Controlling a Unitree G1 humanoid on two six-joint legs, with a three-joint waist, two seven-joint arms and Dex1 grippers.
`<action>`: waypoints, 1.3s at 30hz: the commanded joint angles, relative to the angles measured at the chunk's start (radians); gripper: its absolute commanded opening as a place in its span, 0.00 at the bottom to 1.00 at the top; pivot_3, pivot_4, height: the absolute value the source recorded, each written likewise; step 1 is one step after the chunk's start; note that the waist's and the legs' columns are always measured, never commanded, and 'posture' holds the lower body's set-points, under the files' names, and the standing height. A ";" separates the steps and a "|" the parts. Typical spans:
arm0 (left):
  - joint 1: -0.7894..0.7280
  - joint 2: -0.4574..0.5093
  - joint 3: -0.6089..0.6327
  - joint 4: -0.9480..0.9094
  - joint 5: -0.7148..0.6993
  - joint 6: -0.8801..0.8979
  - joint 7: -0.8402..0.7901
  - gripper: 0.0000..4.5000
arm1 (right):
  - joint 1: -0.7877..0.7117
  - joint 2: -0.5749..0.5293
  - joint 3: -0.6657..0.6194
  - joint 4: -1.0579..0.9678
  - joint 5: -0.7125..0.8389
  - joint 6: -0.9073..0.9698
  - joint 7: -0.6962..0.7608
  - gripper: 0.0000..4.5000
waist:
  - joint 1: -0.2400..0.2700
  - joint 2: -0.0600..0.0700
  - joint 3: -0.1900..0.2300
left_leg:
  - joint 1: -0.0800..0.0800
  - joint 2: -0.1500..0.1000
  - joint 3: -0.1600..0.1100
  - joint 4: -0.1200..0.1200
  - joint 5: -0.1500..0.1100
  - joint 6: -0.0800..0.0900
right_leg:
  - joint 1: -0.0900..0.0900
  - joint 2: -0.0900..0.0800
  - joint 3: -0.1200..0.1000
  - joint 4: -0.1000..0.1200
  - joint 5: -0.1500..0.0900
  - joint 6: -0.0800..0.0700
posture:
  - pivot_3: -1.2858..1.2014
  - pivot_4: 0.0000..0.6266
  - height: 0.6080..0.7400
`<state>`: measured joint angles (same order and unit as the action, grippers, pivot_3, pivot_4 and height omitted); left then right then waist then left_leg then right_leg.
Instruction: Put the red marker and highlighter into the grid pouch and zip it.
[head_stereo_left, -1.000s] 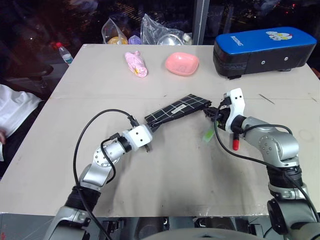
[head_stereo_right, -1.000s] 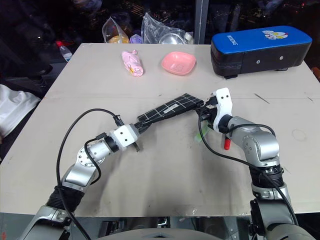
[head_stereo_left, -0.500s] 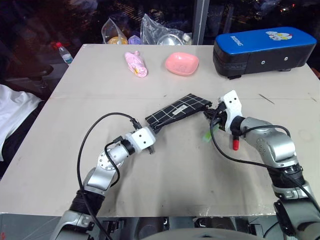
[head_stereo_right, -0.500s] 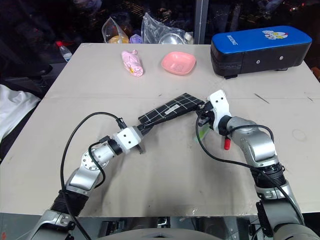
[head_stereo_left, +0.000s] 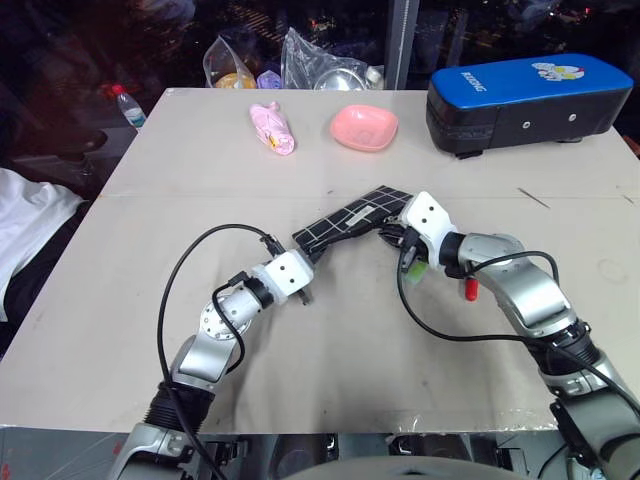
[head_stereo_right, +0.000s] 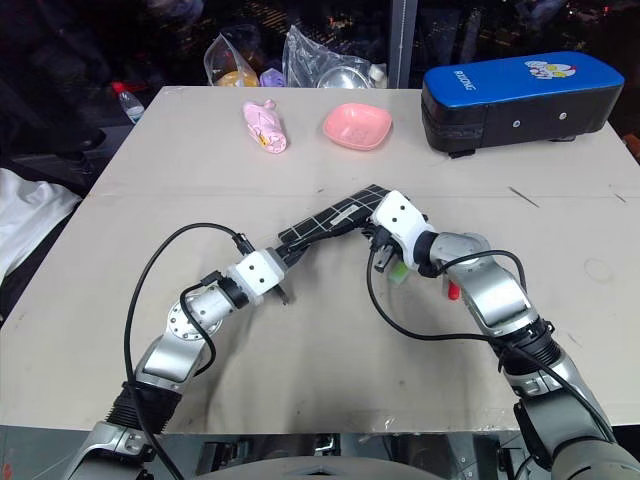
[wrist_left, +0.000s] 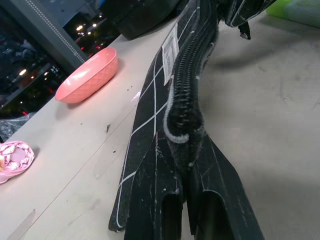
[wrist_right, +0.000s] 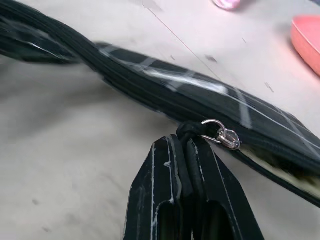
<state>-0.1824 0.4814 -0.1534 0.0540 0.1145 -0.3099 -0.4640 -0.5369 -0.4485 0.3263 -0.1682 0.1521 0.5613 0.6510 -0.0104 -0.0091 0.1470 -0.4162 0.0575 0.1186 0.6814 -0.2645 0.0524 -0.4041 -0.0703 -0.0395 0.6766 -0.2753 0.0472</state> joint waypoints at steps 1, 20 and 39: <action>-0.003 -0.016 0.021 -0.060 0.011 0.013 0.030 0.00 | -0.024 0.016 0.015 -0.058 -0.007 -0.025 0.030 0.01 | 0.000 0.000 0.000 | 0.000 0.000 0.000 0.000 0.000 0.000 | 0.000 0.000 0.000 0.000 0.000 0.000 | 0.52 0.24 1.00; -0.039 -0.066 -0.005 -0.053 0.046 0.047 0.044 0.00 | -0.089 0.167 0.142 -0.082 -0.054 -0.033 0.078 0.01 | 0.000 0.000 0.000 | 0.000 0.000 0.000 0.000 0.000 0.000 | 0.000 0.000 0.000 0.000 0.000 0.000 | 0.52 0.24 1.00; -0.022 -0.059 0.019 -0.050 0.029 0.043 0.030 0.00 | 0.138 -0.062 -0.236 -0.191 0.102 0.057 0.079 0.59 | 0.000 -0.001 0.000 | 0.000 0.000 -0.001 -0.001 0.000 0.000 | 0.000 0.000 -0.001 -0.001 0.000 0.000 | 0.52 0.24 1.00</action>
<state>-0.2021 0.4171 -0.1546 0.0308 0.1564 -0.2523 -0.4329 -0.3936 -0.5169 0.1357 -0.3092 0.2338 0.6212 0.7535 -0.0108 -0.0097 0.1473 -0.4163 0.0575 0.1176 0.6808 -0.2646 0.0525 -0.4039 -0.0705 -0.0399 0.6760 -0.2754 0.0470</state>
